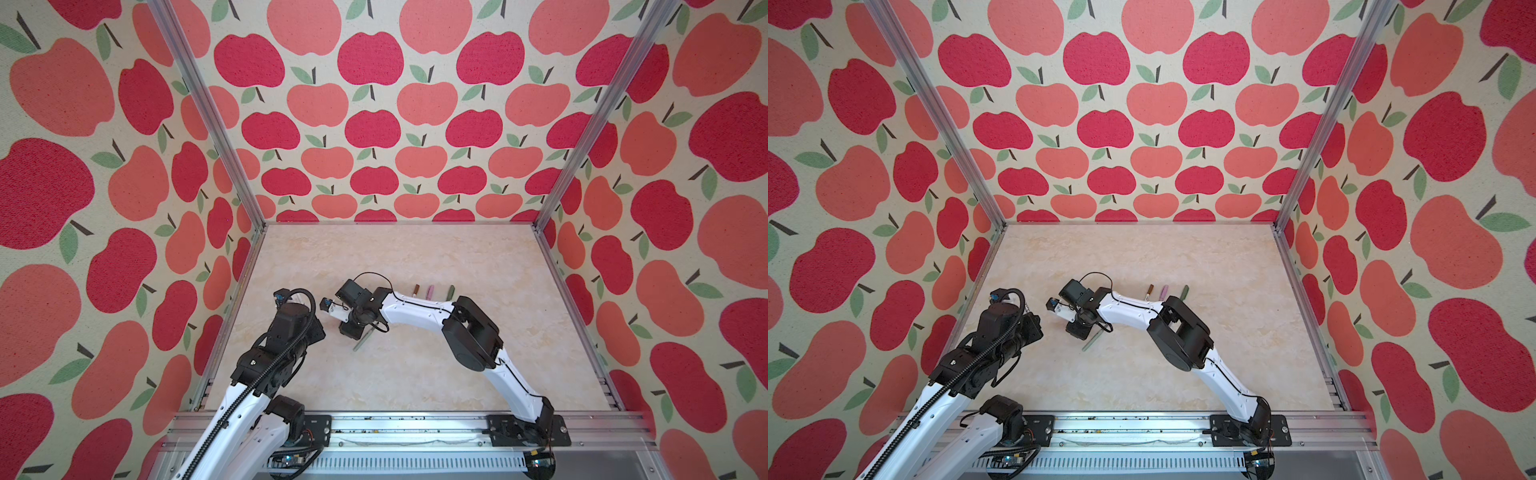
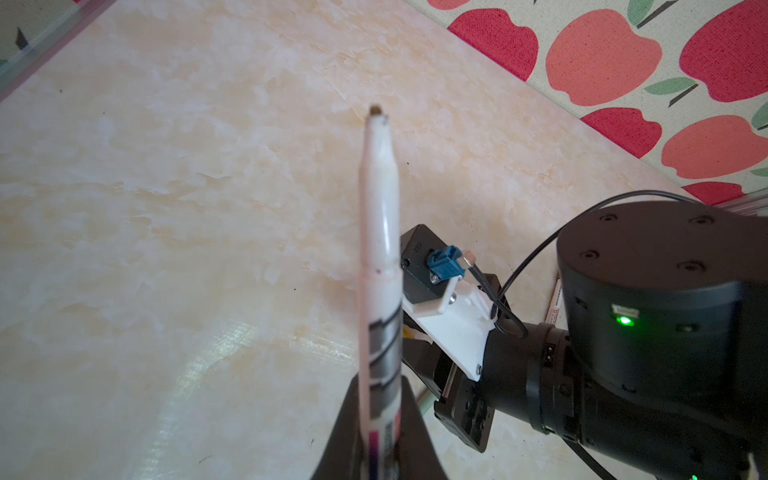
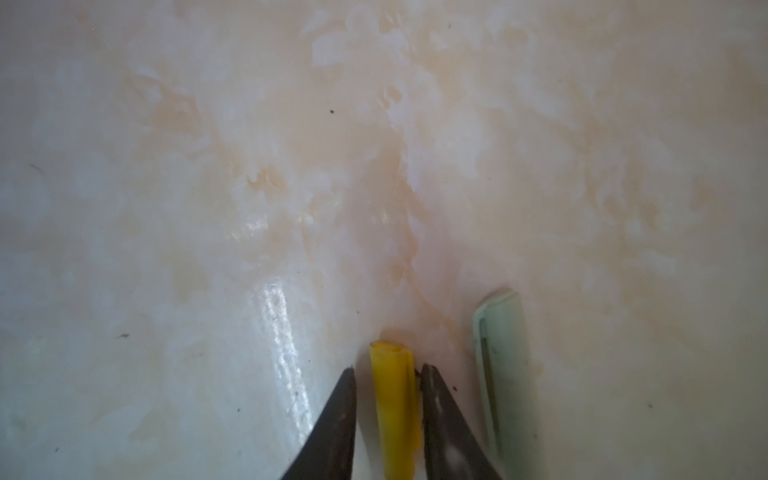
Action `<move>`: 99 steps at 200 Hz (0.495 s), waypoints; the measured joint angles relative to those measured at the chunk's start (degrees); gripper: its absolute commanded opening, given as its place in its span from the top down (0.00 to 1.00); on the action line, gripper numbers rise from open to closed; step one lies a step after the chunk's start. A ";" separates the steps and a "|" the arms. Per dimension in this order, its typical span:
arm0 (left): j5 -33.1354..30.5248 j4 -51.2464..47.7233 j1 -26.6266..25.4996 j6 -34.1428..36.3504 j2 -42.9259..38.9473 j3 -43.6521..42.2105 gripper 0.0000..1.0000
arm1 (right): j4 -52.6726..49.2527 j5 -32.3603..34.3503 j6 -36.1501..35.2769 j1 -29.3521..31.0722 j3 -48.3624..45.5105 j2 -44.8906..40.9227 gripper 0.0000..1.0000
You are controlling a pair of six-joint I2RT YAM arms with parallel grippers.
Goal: Insert the pens into the pen caps
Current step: 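Close the right gripper on the yellow cap and lift it toward the white pen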
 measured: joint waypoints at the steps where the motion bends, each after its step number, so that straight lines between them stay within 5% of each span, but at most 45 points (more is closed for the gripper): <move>1: 0.00 0.00 0.00 0.00 0.00 0.00 1.00 | 0.02 0.00 0.00 0.00 0.00 0.00 0.73; 36: -0.02 0.00 0.02 0.00 0.00 0.00 1.00 | 0.04 0.55 0.02 -0.02 0.00 0.00 0.85; 99: 0.07 0.44 0.02 0.44 1.77 0.00 1.00 | -0.31 0.09 2.89 -0.57 -1.70 -1.79 0.87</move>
